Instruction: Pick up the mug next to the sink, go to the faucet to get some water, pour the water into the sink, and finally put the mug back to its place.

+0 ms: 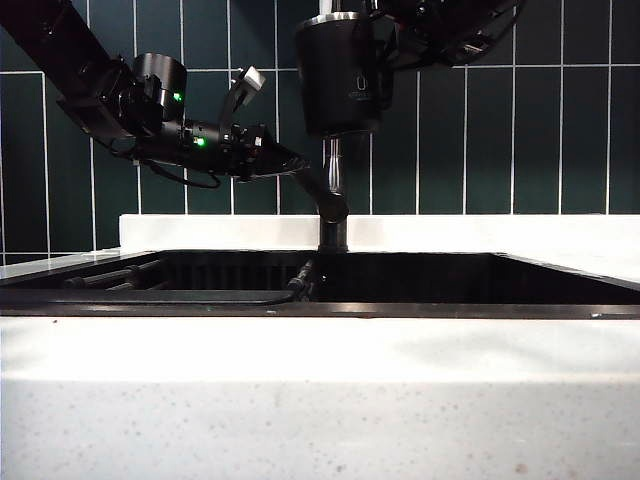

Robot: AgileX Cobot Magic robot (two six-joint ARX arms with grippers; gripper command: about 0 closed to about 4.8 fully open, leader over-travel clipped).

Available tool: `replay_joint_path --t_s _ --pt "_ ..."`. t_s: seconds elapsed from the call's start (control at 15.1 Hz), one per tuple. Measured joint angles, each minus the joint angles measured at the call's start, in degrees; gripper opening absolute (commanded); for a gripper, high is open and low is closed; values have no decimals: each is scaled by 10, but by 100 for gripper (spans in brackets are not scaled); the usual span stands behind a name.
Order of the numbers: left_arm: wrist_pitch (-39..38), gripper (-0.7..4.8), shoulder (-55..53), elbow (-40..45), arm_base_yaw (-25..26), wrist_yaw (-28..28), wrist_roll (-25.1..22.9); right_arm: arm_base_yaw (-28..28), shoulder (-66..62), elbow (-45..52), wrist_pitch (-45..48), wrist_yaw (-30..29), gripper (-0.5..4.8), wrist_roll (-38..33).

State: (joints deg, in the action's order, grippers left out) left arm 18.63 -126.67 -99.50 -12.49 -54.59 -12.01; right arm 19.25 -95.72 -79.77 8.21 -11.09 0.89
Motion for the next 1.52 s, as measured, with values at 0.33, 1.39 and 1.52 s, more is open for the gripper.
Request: replay_joint_path --t_s 0.33,1.39,1.52 --pt "0 215 0 0 -5 86 -14 0 0 0 -2 0 21 1" --pt "-4 215 65 -3 -4 419 -15 -21 0 1 -45 29 21 66" --pt "-57 215 88 -3 -10 410 -15 -26 0 1 -63 30 21 87"
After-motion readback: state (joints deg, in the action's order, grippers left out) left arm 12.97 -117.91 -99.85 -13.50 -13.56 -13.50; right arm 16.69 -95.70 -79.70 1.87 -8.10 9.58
